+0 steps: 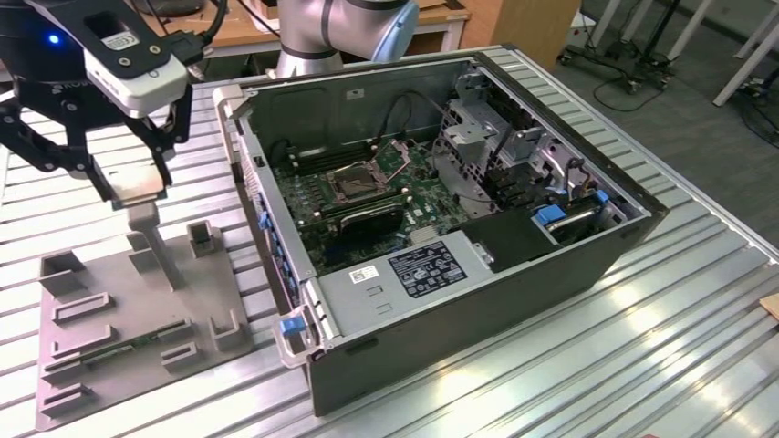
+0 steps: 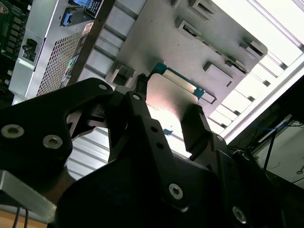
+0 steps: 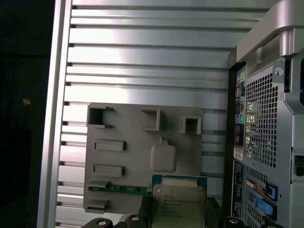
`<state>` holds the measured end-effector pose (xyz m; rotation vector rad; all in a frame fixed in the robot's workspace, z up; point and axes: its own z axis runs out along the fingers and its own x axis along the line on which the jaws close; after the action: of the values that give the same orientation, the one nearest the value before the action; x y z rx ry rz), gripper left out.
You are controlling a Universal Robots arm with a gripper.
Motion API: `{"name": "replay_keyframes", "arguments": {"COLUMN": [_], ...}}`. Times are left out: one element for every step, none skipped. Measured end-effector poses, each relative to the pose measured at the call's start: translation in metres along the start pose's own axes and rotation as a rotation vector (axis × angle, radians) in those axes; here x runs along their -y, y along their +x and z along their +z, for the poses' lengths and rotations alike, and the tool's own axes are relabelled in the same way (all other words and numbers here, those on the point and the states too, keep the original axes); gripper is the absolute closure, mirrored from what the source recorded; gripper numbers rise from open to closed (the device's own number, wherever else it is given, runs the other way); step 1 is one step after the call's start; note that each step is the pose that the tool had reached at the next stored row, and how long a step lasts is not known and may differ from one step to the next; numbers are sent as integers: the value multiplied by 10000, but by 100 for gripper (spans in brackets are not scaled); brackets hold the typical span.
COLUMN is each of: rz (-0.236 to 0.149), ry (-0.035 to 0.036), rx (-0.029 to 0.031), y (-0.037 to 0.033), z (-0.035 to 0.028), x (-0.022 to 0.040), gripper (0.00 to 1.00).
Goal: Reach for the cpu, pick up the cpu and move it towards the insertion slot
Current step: 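Pick up the cpu and move it towards the insertion slot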
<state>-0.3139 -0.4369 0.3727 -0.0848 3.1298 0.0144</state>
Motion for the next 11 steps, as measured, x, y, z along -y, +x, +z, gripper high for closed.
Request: {"name": "replay_keyframes", "arguments": {"rz": [0, 0, 0, 0, 0, 0, 0, 0, 0, 0, 0], "ry": [0, 1, 0, -1, 0, 0, 0, 0, 1, 0, 1], "rx": [0, 0, 1, 2, 1, 1, 1, 1, 0, 0, 0], "y": [0, 0, 0, 0, 0, 0, 0, 0, 0, 0, -1], "z": [-3, -6, -9, -10, -20, -29, -29, -30, -33, -35, -38], "x": [0, 0, 0, 0, 0, 0, 0, 0, 0, 0, 0], "gripper": [46, 46, 46, 46, 46, 46, 46, 46, 46, 46, 46]}}
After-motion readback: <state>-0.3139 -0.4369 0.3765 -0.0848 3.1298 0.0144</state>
